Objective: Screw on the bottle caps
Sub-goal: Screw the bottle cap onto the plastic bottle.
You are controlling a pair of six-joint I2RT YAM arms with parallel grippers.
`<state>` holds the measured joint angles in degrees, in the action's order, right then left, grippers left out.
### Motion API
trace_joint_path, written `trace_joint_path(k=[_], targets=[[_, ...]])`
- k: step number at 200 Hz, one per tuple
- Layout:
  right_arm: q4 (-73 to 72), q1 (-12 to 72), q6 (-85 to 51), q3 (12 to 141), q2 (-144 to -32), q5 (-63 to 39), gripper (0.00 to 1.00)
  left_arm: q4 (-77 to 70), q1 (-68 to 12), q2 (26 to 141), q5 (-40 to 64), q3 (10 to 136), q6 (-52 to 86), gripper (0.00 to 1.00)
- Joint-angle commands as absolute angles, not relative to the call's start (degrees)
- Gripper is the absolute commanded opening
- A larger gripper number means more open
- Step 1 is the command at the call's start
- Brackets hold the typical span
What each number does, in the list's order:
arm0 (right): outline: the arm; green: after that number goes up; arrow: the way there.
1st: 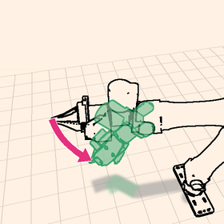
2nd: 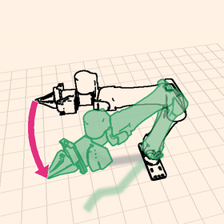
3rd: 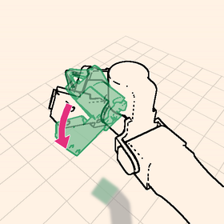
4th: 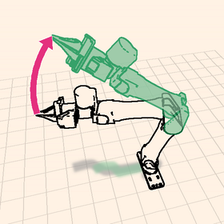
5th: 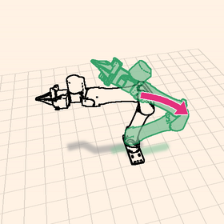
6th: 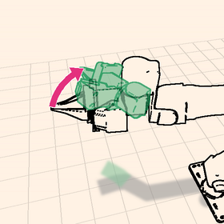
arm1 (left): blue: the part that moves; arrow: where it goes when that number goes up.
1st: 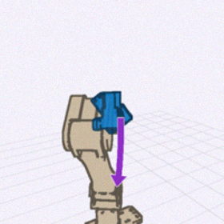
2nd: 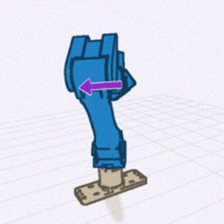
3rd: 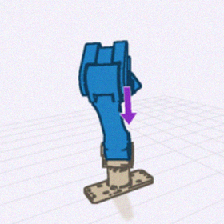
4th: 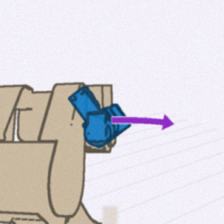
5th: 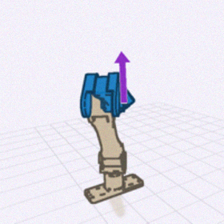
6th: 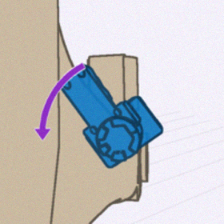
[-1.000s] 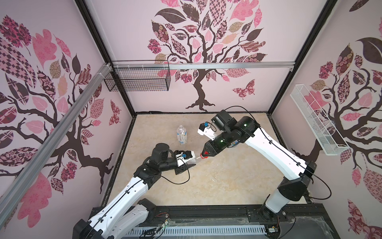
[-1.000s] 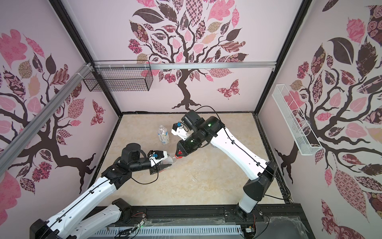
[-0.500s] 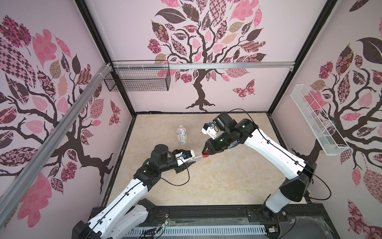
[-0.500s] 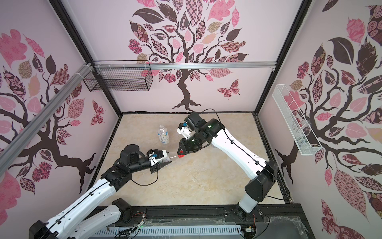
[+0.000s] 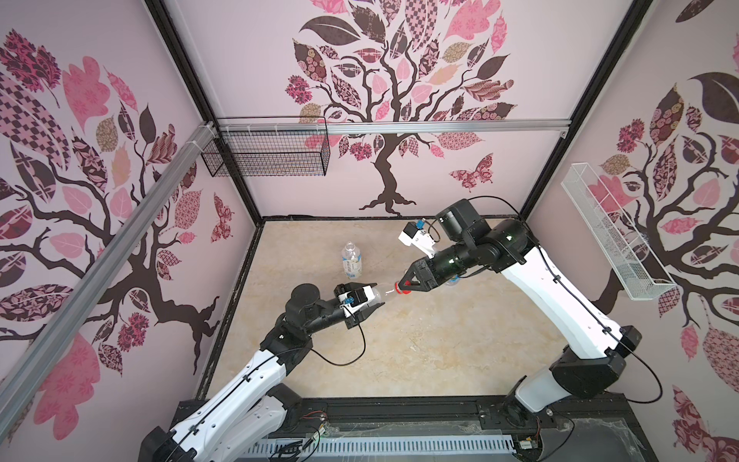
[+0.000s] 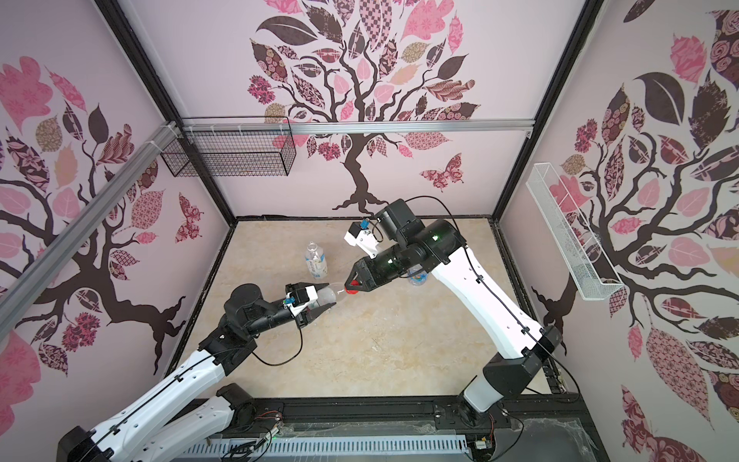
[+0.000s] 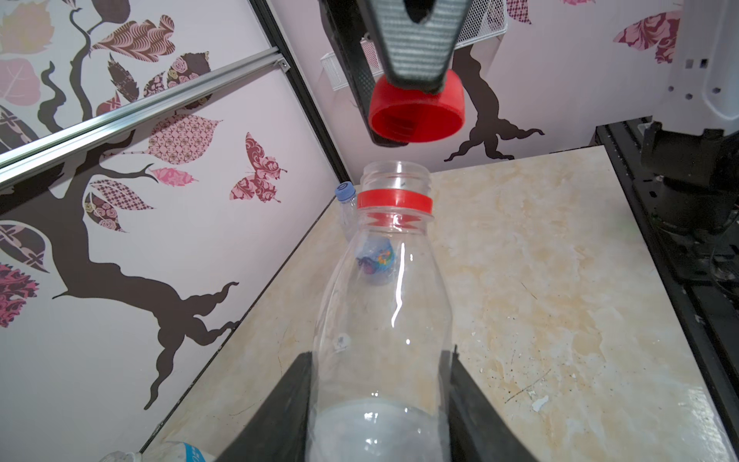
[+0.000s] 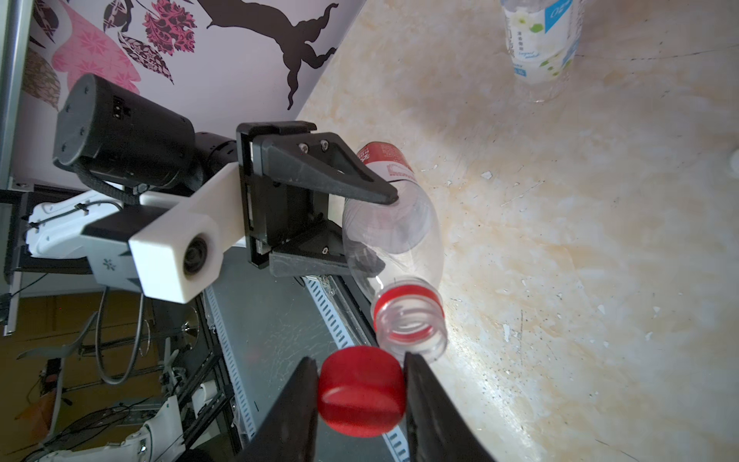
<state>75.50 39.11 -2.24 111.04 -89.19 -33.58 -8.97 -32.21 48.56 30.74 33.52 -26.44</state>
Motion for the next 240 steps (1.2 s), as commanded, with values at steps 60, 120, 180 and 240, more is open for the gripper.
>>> trace_joint_path(k=[60, 120, 180, 240], targets=[[75.2, 38.65, -0.37, 113.86, -89.03, -33.96, 0.38, -11.62, -32.37, 48.34, 35.24, 34.23, -23.64, 0.5], [77.69, 38.89, 0.73, 112.99, -90.68, -34.1, 0.38, -12.91, -32.39, 48.37, 34.57, 34.45, -23.27, 0.5], [77.56, 38.85, 1.05, 112.17, -90.83, -36.13, 0.39, -12.75, -32.43, 48.99, 35.23, 35.37, -23.76, 0.5], [78.05, 35.58, 1.58, 111.91, -89.34, -33.5, 0.39, -11.8, -32.42, 48.91, 35.24, 35.53, -24.21, 0.5]])
